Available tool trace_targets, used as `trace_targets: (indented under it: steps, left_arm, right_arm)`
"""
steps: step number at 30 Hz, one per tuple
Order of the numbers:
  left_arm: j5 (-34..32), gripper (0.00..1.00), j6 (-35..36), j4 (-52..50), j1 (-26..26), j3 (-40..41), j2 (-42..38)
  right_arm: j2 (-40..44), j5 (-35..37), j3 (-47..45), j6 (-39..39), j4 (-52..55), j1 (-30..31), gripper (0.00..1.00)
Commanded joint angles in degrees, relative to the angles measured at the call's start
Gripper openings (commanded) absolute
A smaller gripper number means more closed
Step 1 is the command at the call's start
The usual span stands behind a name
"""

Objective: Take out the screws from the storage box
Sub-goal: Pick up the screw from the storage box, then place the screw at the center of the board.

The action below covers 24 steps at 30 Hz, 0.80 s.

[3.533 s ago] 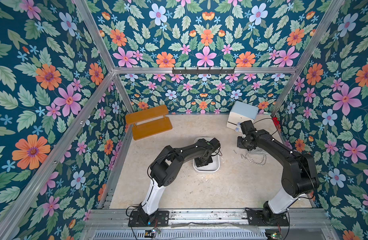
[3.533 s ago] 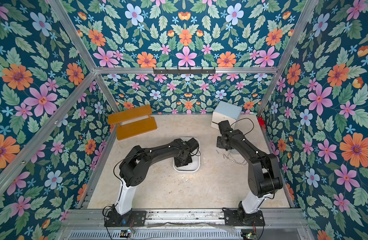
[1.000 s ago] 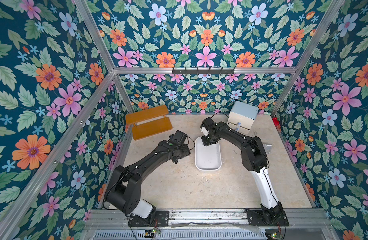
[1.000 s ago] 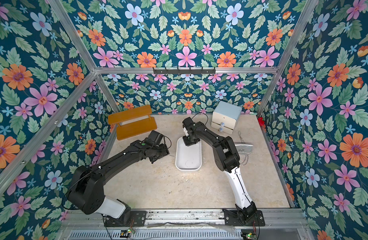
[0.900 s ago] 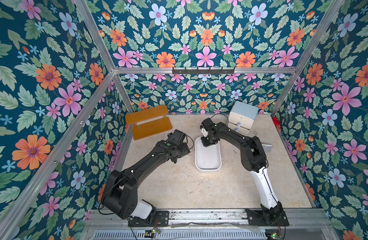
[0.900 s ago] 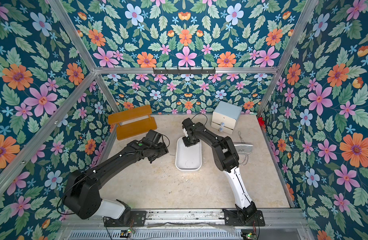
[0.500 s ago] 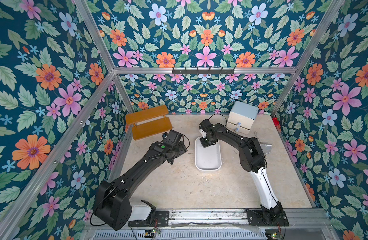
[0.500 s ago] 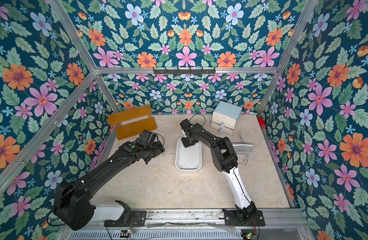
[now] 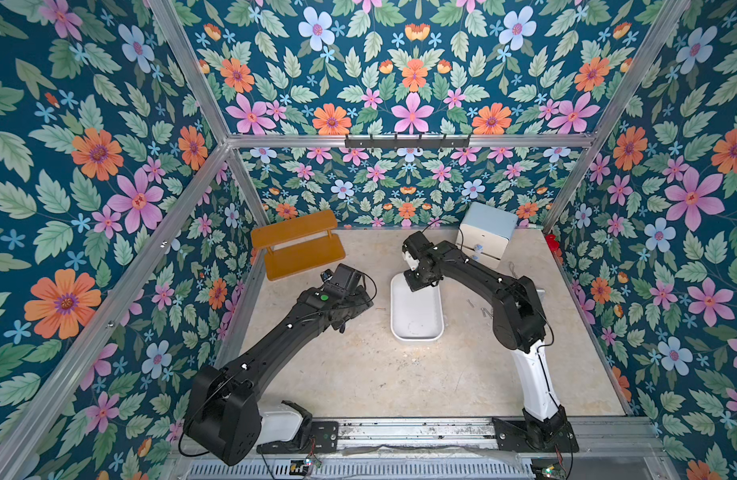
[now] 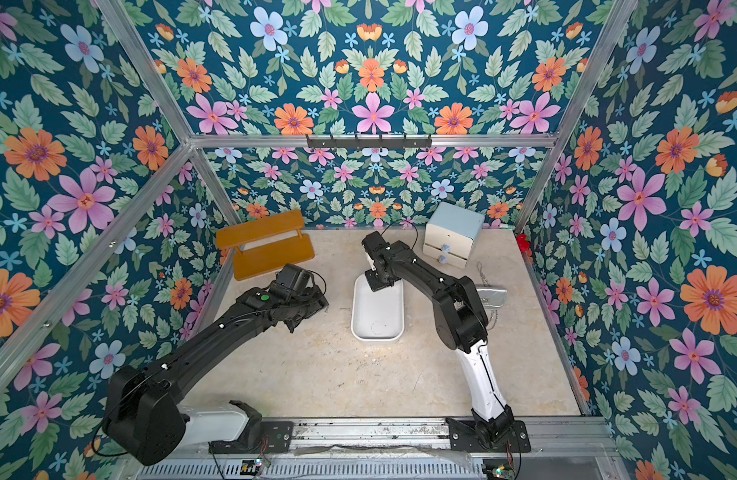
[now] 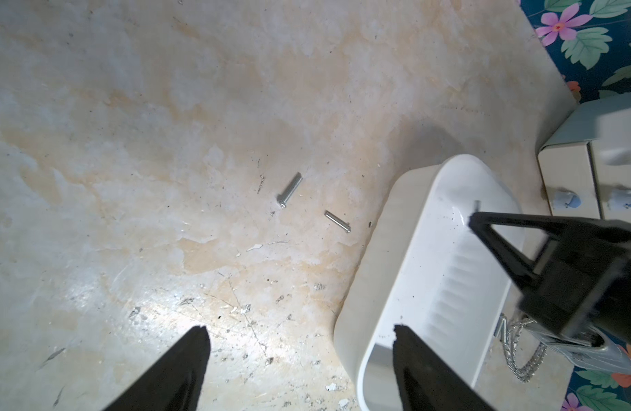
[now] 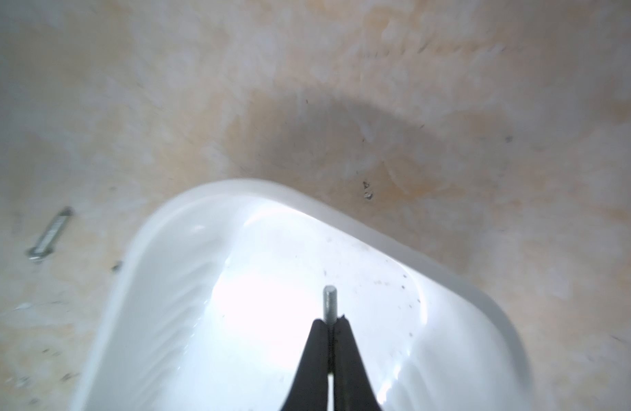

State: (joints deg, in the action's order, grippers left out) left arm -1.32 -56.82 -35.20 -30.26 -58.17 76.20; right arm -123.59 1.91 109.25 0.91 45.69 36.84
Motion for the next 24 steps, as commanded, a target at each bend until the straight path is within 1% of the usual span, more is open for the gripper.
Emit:
trace_targets:
  steps: [1,4,7,10,12,14,18,24]
  left_arm:
    - [1.0,0.9,0.0,2.0,0.1,-0.3,1.4]
    - [1.1,0.9,-0.2,4.2,0.0,0.3,1.5]
    - [0.6,0.92,-0.3,6.5,0.0,0.3,1.0]
    - [0.8,0.94,0.1,7.2,0.0,-0.9,1.6]
    - [1.1,0.95,0.4,6.4,-0.1,-2.1,2.3]
    - [1.2,0.96,0.5,5.3,-0.1,-2.9,2.9]
    - [0.8,0.99,0.6,4.8,-0.1,-2.7,2.5]
    - [-4.4,0.99,-2.2,0.4,-0.1,-2.4,-0.3]
  right_arm:
    - [7.0,3.3,-2.5,1.2,1.0,-0.3,0.0]
    - [15.6,4.6,-10.1,2.3,-1.5,-2.0,0.0]
    - [23.5,4.1,-20.9,5.0,-4.5,-6.5,0.0]
    - [30.0,4.3,-30.7,6.7,-6.8,-11.0,0.0]
    - [32.7,6.4,-35.5,6.6,-7.8,-12.3,0.0]
    - [34.1,8.0,-39.4,6.4,-9.0,-12.9,0.0]
    - [33.2,6.2,-44.4,7.8,-11.8,-14.3,0.0]
    - [29.1,4.7,-47.5,9.9,-15.9,-14.6,0.0]
